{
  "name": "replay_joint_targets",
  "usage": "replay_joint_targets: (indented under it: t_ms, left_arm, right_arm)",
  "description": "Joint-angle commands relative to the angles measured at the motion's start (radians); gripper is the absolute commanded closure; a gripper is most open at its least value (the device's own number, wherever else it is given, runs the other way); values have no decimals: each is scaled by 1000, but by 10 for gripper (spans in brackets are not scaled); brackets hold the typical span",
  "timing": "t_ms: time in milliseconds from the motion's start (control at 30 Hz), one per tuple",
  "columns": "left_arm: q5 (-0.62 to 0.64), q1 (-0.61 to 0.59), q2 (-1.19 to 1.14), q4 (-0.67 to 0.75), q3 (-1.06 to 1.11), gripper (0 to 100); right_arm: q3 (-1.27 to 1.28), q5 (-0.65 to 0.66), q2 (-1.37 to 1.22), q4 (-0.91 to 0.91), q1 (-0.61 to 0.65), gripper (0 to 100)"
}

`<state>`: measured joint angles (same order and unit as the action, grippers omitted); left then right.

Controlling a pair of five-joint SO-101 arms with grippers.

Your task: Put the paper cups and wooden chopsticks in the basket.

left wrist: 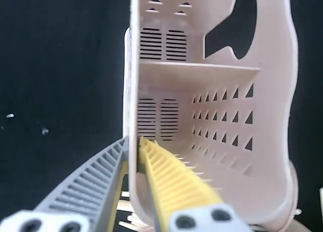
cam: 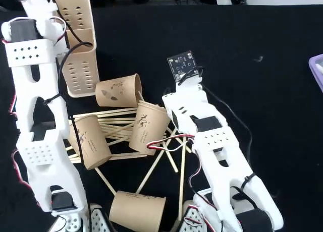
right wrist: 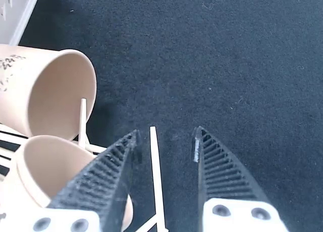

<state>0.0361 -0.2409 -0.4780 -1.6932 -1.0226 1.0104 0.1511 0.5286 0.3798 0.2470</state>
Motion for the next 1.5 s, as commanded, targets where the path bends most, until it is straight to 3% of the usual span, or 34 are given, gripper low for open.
replay_joint_targets:
  t_ms: [0, 333, 533, 733, 933, 1167, 1467]
  left_arm:
    - [-160, 45, 12, 8, -15, 970]
    - [-345, 214, 104, -68, -124, 970]
    - [-433, 243, 107, -66, -28, 970]
    - [-500, 263, 107, -66, 56, 970]
    - [-502, 254, 107, -64, 64, 970]
    - [-493, 297, 107, -63, 56, 967]
    - [-439, 384, 117, -63, 21, 970]
  right_arm:
    - [-10, -6, -2, -26, 12, 826]
    - [-8, -6, -2, -49, 3, 827]
    - [-157, -8, 18, 29, -130, 825]
    - [-648, -8, -107, 371, -163, 825]
    - [-1213, -8, -479, 629, -144, 820]
    - [-1830, -6, -957, 879, -147, 691]
    - [-2565, 2, -1300, 1315, -155, 730]
